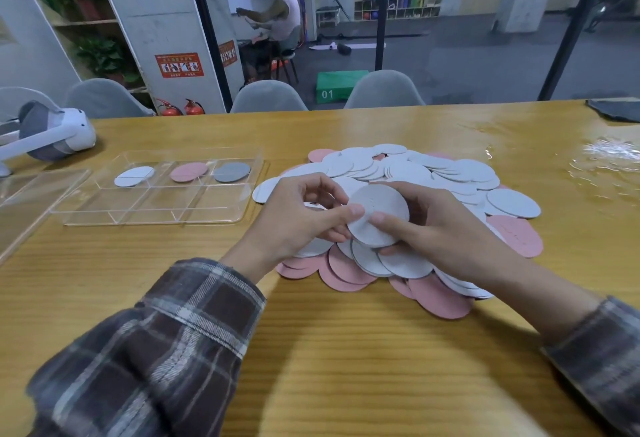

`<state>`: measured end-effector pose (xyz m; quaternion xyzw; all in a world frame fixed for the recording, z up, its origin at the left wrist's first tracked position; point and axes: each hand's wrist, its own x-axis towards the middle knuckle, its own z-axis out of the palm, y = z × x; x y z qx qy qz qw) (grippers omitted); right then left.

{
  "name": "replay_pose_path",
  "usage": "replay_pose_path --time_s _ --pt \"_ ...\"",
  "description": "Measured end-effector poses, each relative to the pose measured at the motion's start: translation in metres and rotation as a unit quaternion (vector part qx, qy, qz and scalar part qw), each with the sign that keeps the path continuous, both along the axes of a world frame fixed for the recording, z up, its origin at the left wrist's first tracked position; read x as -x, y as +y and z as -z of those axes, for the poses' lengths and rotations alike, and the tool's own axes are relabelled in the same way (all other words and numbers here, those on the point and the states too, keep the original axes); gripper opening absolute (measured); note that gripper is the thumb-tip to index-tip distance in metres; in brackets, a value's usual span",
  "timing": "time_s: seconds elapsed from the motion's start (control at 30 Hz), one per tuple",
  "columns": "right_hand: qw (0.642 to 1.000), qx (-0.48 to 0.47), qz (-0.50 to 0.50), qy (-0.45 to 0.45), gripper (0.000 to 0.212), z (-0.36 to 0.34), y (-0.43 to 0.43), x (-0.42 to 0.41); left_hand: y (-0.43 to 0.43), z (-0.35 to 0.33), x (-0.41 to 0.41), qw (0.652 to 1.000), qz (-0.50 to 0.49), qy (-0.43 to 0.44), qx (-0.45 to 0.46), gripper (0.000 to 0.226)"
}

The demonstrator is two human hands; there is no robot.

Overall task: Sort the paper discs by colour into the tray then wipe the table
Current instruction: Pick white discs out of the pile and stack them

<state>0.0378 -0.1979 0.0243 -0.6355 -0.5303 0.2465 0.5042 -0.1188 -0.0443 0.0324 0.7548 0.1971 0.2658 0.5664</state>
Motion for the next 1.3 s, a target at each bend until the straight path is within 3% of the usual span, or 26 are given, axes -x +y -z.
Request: replay_pose_path --time_s 0.1,0.17,0.23,0.3,0.47,0.7,0.87,1.0,1.3 --pt "1.0 -0.004 0.009 -0.022 0.021 0.002 -0.001 -0.002 0.005 -0.002 0.004 0.998 -0.002 0.023 -0.05 0.027" --pt "0.999 -0.013 0.021 -0.028 0.02 0.001 -0.001 -0.004 0.017 -0.004 0.011 0.987 -0.025 0.071 -0.141 0.026" --pt "0.999 -0.023 0.029 -0.01 0.023 0.001 -0.002 -0.006 0.03 -0.005 0.021 0.949 -0.06 0.167 -0.26 0.023" --pt "0.998 -0.028 0.052 -0.025 0.03 0.001 -0.001 -0.009 0.038 -0.005 0.029 0.924 -0.065 0.237 -0.293 0.027" --pt "0.996 -0.023 0.08 -0.037 0.026 0.004 -0.001 -0.011 0.036 -0.007 0.028 0.935 -0.068 0.226 -0.264 0.036" --pt "0.996 -0.022 0.087 -0.004 0.034 0.004 -0.001 -0.011 0.039 -0.008 0.029 0.938 -0.078 0.195 -0.276 0.019" --pt "0.997 -0.014 0.07 0.011 0.034 0.003 0.0 -0.009 0.036 -0.015 0.029 0.969 -0.045 0.102 -0.219 0.009" --pt "0.998 -0.012 0.057 0.028 0.028 0.002 0.0 -0.008 0.03 -0.015 0.025 0.994 -0.004 0.028 -0.102 0.01" --pt "0.997 -0.019 0.066 0.032 0.029 0.002 0.001 -0.011 0.024 -0.01 0.019 0.999 0.025 0.02 -0.024 0.007"
